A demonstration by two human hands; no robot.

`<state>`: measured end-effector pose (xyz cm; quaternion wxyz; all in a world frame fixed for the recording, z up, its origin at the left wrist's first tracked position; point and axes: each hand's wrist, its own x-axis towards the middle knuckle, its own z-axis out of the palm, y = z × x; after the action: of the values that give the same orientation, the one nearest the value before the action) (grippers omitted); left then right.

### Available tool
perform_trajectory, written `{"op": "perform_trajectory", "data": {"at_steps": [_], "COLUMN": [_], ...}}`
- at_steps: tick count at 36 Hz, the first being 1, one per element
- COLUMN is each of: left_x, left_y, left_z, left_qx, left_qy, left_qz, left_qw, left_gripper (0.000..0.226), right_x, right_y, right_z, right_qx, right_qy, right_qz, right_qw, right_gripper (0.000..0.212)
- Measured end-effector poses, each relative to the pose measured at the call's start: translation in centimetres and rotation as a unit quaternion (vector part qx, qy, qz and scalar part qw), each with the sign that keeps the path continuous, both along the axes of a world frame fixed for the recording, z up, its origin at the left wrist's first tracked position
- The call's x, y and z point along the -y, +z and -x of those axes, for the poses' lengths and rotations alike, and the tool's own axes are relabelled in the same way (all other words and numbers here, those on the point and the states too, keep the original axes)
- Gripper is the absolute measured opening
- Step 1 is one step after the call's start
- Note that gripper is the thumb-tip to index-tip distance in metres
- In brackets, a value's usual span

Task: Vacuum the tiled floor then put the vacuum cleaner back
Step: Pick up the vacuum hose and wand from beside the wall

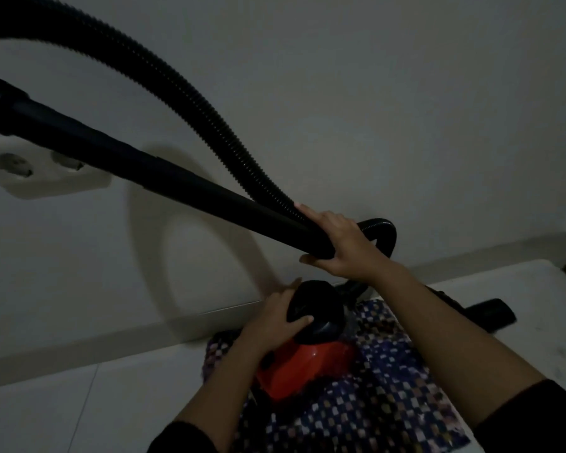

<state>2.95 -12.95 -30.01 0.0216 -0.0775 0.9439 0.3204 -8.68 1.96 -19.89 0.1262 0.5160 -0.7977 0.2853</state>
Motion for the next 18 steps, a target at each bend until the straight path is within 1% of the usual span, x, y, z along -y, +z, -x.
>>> {"op": "perform_trajectory", "data": {"at_steps": [3, 5, 8, 12, 15, 18], "left_x": [-0.6, -1.0, -1.0, -1.7, -2.8, -2.7], "left_y": [-1.5, -2.4, -3.2, -2.8, -1.8, -0.1], "left_z": [1.5, 2.2, 3.0, 2.3, 0.8, -1.0], "left_qx": [0.039, 0.049, 0.030, 0.032, 0.056, 0.081], "left_qy": [-0.025, -0.033, -0.025, -0.056, -0.049, -0.069], "left_qz": [0.062, 0.070, 0.053, 0.011, -0.011, -0.042], "left_qw": [0.997, 0.996, 0.998, 0.998, 0.997, 0.993], "left_gripper": [0.078, 0.074, 0.066, 0.067, 0.065, 0.065], "right_x": [-0.5, -0.6, -0.8, -1.2, -1.6, -2.1], "right_y": [0.0, 0.0, -0.3, 0.1, 2.2, 5.3], "right_z": [0.3, 0.5, 0.5, -0.2, -0.9, -1.9], "right_qx": [0.010, 0.018, 0.022, 0.029, 0.047, 0.077], "right_qy": [-0.005, -0.007, -0.010, -0.006, -0.002, -0.003], "right_qz": [0.001, -0.003, -0.009, -0.014, -0.025, -0.026], "right_qw": [1.000, 1.000, 1.000, 0.999, 0.999, 0.997], "right_gripper": [0.082, 0.082, 0.081, 0.079, 0.080, 0.082]}}
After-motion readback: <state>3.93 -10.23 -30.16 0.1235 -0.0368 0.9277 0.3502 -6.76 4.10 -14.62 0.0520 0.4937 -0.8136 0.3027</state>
